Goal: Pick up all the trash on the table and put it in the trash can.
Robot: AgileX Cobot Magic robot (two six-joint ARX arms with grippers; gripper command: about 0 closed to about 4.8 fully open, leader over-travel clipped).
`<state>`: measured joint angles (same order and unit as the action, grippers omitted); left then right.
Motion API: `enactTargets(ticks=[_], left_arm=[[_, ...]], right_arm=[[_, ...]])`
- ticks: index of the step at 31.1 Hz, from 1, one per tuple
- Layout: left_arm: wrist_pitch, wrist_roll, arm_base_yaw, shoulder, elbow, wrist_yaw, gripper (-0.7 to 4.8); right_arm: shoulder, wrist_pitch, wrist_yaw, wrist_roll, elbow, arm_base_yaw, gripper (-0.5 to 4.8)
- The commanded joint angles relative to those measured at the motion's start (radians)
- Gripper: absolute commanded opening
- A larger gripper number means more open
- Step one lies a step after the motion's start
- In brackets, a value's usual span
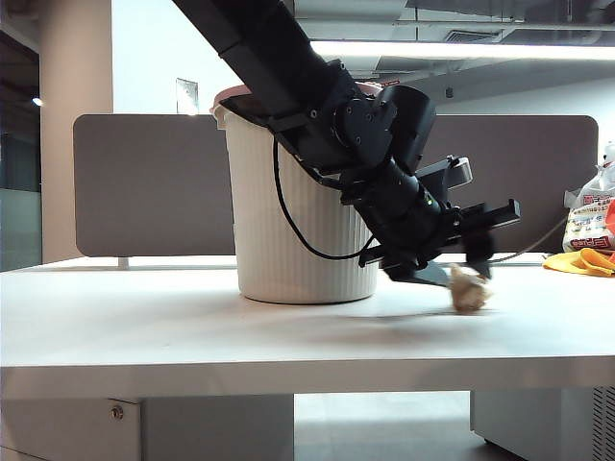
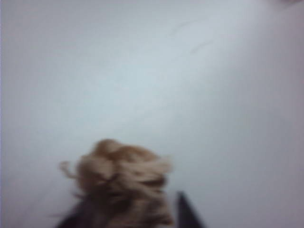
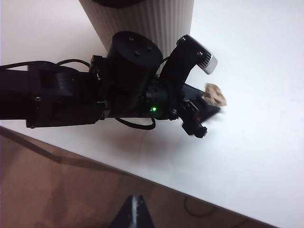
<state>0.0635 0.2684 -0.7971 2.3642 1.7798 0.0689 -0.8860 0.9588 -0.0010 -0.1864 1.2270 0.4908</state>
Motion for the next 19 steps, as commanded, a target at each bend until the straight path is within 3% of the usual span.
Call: enactTargets(ticks=[1, 10, 18, 19], left_arm=[[0.024, 0.017, -0.002, 0.0, 0.001, -0.004, -0.05], [0.078, 0.02, -0.002, -0.041, 0.002, 0.071, -0.05], [0.064, -0.017, -0.003, -0.246, 0.002, 0.091, -0.05], [0.058, -0.05, -0.003, -0.28, 0.002, 0.089, -0.05]], right_arm=[[0.005, -0.013, -0.002, 0.005, 0.002, 0.002, -0.07], [0.016, -0.042, 0.006, 0.014, 0.003, 0.001, -0.07], [0.085, -0.139, 0.092, 0.061, 0.004, 0.001, -0.07], [0.094, -0.159, 0.109, 0.077, 0.004, 0.001, -0.07]])
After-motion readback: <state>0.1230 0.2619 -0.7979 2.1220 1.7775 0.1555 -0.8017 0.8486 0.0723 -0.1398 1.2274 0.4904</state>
